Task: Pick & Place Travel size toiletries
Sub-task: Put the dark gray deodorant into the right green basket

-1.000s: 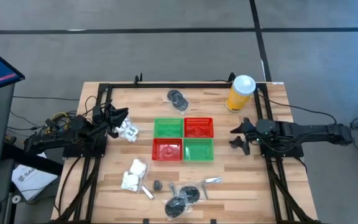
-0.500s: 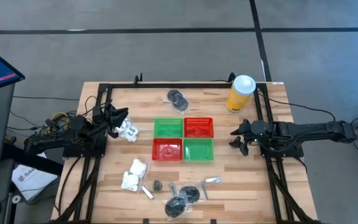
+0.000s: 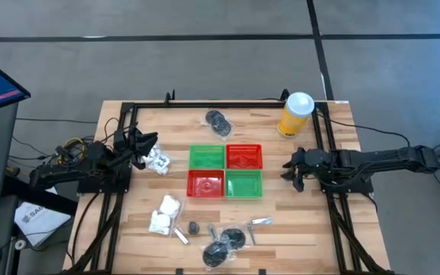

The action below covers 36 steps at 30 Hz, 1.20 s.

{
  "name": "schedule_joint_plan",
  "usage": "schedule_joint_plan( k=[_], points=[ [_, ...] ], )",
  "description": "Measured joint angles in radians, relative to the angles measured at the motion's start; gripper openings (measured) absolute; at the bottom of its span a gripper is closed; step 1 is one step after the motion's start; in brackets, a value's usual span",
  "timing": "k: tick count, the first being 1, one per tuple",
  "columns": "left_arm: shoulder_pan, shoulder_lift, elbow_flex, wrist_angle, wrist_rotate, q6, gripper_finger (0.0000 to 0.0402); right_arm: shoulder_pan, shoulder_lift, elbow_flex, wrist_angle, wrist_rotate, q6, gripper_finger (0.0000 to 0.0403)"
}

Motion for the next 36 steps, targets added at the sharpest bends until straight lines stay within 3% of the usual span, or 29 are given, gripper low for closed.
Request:
schedule_joint_plan(
  k=[6,15,26,36],
  points=[
    [0.0,0.0,0.0,0.0,0.0,0.0,0.0087,0.001,0.0,0.001,0.002,-0.029,-0.007,0.0108],
    [0.0,0.0,0.0,-0.001,0.0,0.0,0.0087,0.001,0.0,0.001,0.012,-0.053,-0.011,0.0006],
    [0.0,0.0,0.0,0.0,0.0,0.0,0.0087,0.009,0.002,0.067,0.023,-0.072,0.031,0.0054],
    [0.0,0.0,0.0,0.0,0.0,0.0,0.0087,0.109,0.225,0.216,-0.047,-0.087,-0.022,0.0096]
  ],
)
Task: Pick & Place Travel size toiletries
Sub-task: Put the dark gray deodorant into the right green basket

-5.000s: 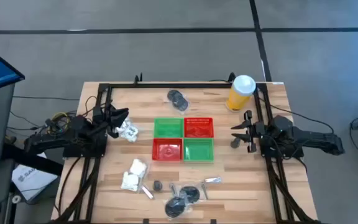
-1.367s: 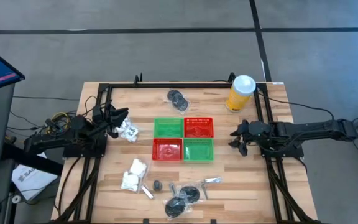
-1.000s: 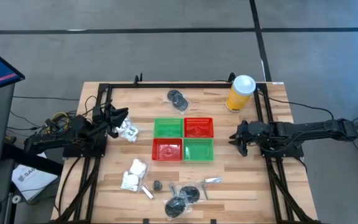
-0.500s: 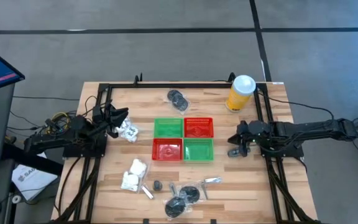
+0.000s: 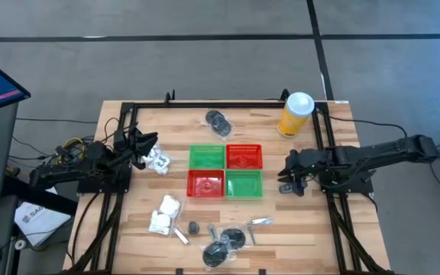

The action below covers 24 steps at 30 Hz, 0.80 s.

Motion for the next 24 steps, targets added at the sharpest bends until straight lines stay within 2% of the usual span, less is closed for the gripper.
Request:
schedule_joint_plan(
  k=[5,9,13,20,24],
  points=[
    [0.0,0.0,0.0,0.0,0.0,0.0,0.0087,0.038,0.13,0.113,-0.092,-0.005,-0.002,0.0096],
    [0.0,0.0,0.0,0.0,0.0,0.0,0.0087,0.043,0.232,0.238,-0.322,-0.01,0.006,0.0097],
    [0.0,0.0,0.0,0.0,0.0,0.0,0.0087,0.034,0.313,0.326,-0.482,-0.017,0.053,0.0097],
    [0.0,0.02,0.0,0.003,0.0,0.0,0.0087,0.037,0.412,0.384,-0.66,-0.022,0.085,0.0098],
    [0.0,0.044,0.0,0.004,0.0,0.0,0.0087,0.037,0.438,0.389,-0.689,-0.021,0.101,0.0121]
  ],
)
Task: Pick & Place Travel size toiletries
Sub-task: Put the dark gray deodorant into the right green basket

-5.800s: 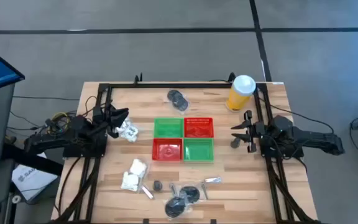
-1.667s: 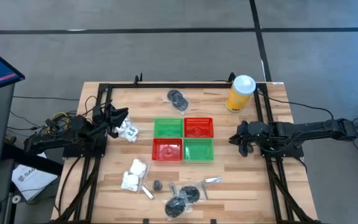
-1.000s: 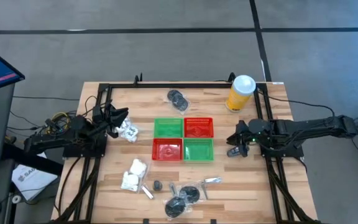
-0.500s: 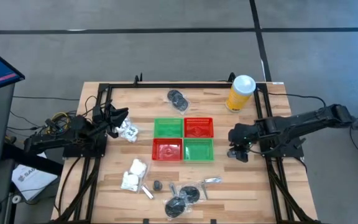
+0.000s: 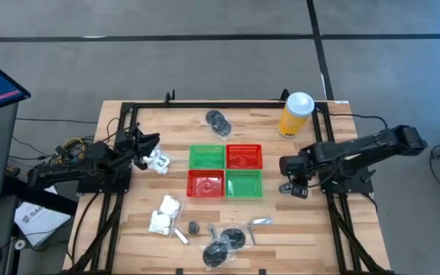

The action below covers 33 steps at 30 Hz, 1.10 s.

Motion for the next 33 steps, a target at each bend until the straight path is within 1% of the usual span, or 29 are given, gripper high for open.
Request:
schedule_joint_plan(
  k=[8,12,16,22,28,33],
  points=[
    [0.0,0.015,0.0,0.021,0.0,0.0,0.0087,0.007,-0.001,-0.001,-0.031,0.0,0.0,0.0218],
    [0.0,0.015,0.0,0.021,0.0,0.0,0.0087,0.023,-0.001,-0.001,-0.042,0.0,0.0,0.0246],
    [0.0,0.015,0.0,0.021,0.0,-0.001,0.0087,0.053,-0.001,-0.001,-0.037,0.001,0.0,0.0248],
    [0.0,0.015,0.0,0.021,0.0,-0.002,0.0087,0.087,-0.001,-0.029,-0.005,0.004,0.0,0.0238],
    [0.0,0.015,0.0,0.025,0.0,-0.002,0.0087,0.092,-0.001,-0.034,0.0,0.008,0.0,0.0226],
    [0.0,0.015,0.0,0.026,0.0,-0.002,0.0087,0.092,-0.001,-0.034,-0.002,0.031,0.0,0.0221]
  ],
)
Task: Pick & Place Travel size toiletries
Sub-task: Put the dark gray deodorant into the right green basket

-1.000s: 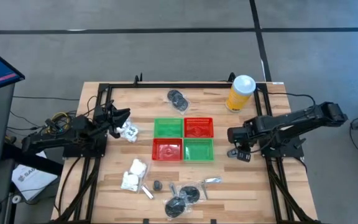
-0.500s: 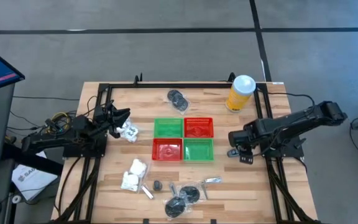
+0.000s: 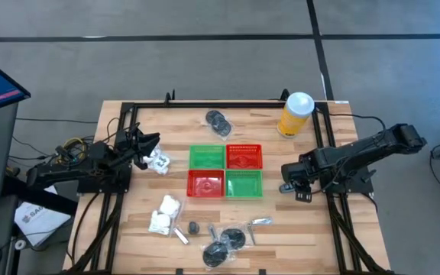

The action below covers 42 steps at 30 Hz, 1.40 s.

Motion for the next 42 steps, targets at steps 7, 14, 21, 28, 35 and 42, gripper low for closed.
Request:
schedule_joint_plan(
  k=[7,14,21,28,35,42],
  points=[
    [0.0,0.0,0.0,0.001,0.0,0.0,0.0087,0.0,0.027,-0.001,-0.001,0.0,0.0,0.0221],
    [0.0,0.0,0.0,0.001,0.0,0.0,0.0087,-0.004,0.153,-0.026,0.019,0.001,-0.005,0.0221],
    [0.0,0.0,0.0,0.001,0.0,0.0,0.0087,-0.005,0.292,-0.022,0.046,0.009,0.0,0.0221],
    [0.0,0.0,0.0,0.001,0.0,-0.001,0.0087,-0.005,0.387,-0.021,0.087,-0.002,0.014,0.0214],
    [0.0,0.013,0.0,0.001,0.0,-0.001,0.0087,-0.005,0.386,-0.023,0.083,-0.001,0.014,0.0191],
    [0.0,0.018,0.0,0.003,0.0,-0.001,0.0087,-0.004,0.309,-0.031,0.126,0.015,0.029,0.0191]
  ],
)
